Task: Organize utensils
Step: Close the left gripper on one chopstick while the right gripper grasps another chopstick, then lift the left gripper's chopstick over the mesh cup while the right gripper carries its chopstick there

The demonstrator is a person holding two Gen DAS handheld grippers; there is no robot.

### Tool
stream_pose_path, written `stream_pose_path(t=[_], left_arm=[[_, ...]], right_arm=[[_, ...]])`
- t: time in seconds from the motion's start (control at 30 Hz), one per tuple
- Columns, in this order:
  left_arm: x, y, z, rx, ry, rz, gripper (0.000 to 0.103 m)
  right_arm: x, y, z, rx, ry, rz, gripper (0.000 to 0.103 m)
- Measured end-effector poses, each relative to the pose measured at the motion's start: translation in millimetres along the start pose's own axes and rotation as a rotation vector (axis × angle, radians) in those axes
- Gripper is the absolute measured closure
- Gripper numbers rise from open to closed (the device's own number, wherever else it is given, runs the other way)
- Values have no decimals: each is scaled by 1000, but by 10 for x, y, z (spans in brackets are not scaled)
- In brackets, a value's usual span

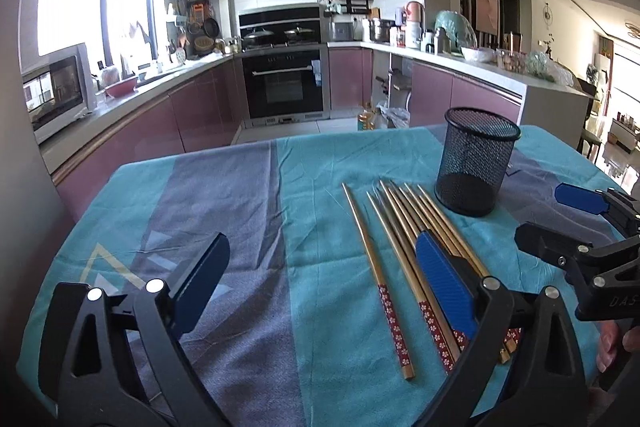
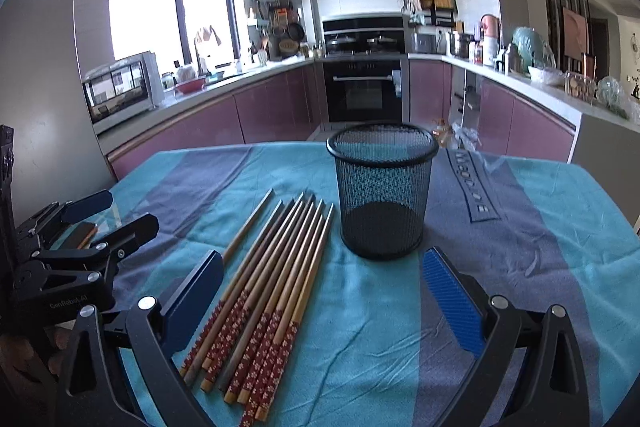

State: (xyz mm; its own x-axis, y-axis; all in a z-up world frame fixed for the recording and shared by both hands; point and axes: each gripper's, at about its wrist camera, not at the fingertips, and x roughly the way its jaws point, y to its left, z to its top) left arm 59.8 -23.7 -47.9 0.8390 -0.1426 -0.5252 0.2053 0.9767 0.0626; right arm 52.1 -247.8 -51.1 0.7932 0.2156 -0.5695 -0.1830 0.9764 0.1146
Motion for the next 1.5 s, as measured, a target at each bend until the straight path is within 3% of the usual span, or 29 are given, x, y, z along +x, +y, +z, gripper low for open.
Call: stream_pose_path(t=[0.2,0.33,0.43,0.5,0.67,1.03,1.1,1.2,1.23,1.3,1.5], left_arm=[[413,-71,-78,35,145,-45,23],[632,-83,-101,29,221,-70,31],[738,-108,-92,21,269,-93,37],[812,-123,-83,19,291,-109,39],[969,-166,-59,22,338,-127,52],[1234,-235,110,7,364,-156,60],[1295,-242,150,0,369,-152,65],[1339,-247,191,-24,374,-167,81],[1349,-242,186,-36,375,-178,91],[1360,-243,180,-56,368,-181,93],[1274,-170,166,-103,350,-209,95]], right_arm=[[257,33,-70,-10,113,3,31],[387,75,-61,-31,177,-4,39],[483,78,-60,-26,218,0,46],[540,70,-69,-21,243,-1,57],[591,14,-61,0,269,15,64],[817,93,76,-50,316,-15,71],[851,75,99,-40,316,-9,76],[873,22,124,-10,319,20,88],[878,4,125,0,320,31,91],[869,-31,123,25,315,53,96],[714,-68,130,44,269,107,97]])
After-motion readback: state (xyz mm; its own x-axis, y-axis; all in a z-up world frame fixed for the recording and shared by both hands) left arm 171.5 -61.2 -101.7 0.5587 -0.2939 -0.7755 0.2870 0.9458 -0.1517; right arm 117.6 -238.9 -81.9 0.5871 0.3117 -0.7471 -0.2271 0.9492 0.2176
